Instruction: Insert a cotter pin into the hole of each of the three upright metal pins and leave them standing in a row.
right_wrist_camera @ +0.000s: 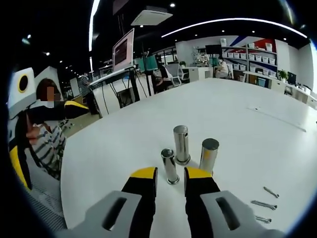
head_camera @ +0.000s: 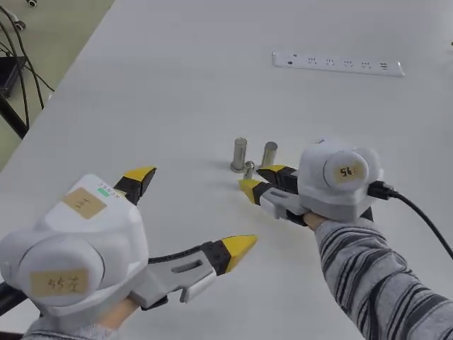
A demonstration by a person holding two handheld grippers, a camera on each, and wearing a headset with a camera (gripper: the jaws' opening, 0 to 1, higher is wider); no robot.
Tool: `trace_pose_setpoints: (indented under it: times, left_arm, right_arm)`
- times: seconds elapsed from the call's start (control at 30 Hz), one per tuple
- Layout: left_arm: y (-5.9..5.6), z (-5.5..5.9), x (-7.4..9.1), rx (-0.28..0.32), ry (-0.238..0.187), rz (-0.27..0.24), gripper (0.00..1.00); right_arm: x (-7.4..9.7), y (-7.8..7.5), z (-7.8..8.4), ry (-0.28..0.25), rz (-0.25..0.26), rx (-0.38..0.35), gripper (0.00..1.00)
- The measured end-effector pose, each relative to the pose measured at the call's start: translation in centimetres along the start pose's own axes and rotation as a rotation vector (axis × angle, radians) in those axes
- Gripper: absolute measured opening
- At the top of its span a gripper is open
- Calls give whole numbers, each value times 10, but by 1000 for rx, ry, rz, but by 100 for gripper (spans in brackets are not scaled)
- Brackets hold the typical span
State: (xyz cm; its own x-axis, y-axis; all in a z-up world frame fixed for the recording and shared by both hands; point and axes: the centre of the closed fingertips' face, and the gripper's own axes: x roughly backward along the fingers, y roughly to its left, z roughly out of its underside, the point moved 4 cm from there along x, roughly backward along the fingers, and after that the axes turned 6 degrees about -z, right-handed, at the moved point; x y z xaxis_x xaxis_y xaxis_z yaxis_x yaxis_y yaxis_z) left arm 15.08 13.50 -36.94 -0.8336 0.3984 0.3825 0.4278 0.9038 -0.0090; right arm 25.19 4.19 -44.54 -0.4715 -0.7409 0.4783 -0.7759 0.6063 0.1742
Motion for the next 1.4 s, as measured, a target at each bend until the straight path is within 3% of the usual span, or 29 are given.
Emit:
trace_pose_setpoints:
  times: [0.23,0.63,0.9,1.13,1.3,1.4]
  left_arm:
    - [0,2,-4,10,2,3,90]
    - [1,4,-7,0,16,21,89]
    - [-1,3,-6,-6,22,34,88]
    - [-5,0,-6,-12,15,46,88]
    - [-11,-1,-5,-21,9,59,88]
    - [-15,0,-5,-18,10,69,88]
  right_arm:
    - [-12,-2,5,16,8,-8,13]
    - [-16,-3,3,-8,29,10,6]
    - [-6,1,2,-6,80,76,4]
    - [13,1,5,-6,157,92,4]
    - [29,-6,11,-3,259,34,4]
    - [37,-7,14,0,310,45,4]
